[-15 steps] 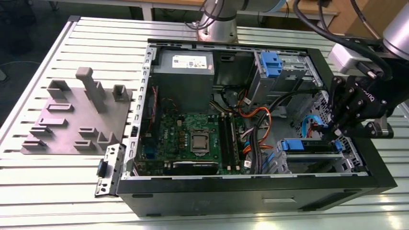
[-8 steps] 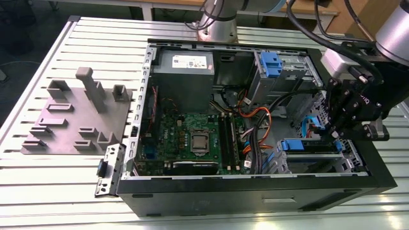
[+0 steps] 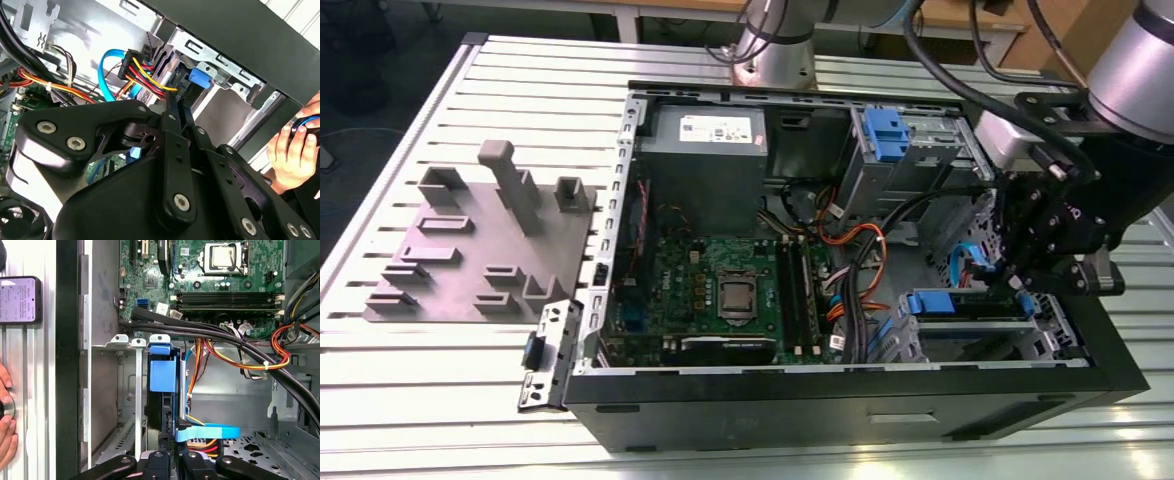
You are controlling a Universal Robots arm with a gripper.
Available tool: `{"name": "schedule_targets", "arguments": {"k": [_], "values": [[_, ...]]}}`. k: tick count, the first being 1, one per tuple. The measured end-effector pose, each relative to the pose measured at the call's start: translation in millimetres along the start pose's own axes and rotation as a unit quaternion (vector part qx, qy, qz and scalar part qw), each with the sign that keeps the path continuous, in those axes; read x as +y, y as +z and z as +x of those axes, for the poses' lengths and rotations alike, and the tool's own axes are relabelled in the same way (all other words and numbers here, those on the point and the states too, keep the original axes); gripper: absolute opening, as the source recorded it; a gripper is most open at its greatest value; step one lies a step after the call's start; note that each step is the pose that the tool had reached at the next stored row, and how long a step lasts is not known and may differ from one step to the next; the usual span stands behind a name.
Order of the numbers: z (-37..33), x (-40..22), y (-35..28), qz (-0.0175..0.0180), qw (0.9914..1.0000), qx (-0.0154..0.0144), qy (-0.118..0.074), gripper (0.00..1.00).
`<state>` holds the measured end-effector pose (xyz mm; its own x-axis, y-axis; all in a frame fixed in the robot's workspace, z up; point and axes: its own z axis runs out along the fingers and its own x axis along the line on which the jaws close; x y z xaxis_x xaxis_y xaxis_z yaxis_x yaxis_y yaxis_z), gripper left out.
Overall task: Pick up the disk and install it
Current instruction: 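Insert the first disk wire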
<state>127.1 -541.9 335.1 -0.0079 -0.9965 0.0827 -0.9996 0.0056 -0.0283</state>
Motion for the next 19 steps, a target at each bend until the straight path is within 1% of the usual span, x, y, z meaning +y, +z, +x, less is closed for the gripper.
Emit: {"name": "schedule_targets", "arguments": {"k": [2, 3, 5, 6, 11, 15, 19], "values": [[0.1, 3.7, 0.2, 0.0079, 0.99997, 0.0000, 0.001, 0.16], [0.2, 5.3, 0.3, 0.0112, 0.99994, 0.0000, 0.001, 0.16], [0.3, 6.5, 0.7, 0.0151, 0.99988, -0.0001, 0.001, 0.16], [0.3, 6.8, 0.7, 0.0158, 0.99987, 0.0000, 0.001, 0.16], [0.1, 8.5, 1.8, 0.0160, 0.99987, -0.0001, 0.001, 0.16], [0.1, 8.6, 2.9, 0.0162, 0.99987, -0.0009, 0.001, 0.16], [0.4, 8.6, 3.1, 0.0175, 0.99985, -0.0010, 0.001, 0.16]]}}
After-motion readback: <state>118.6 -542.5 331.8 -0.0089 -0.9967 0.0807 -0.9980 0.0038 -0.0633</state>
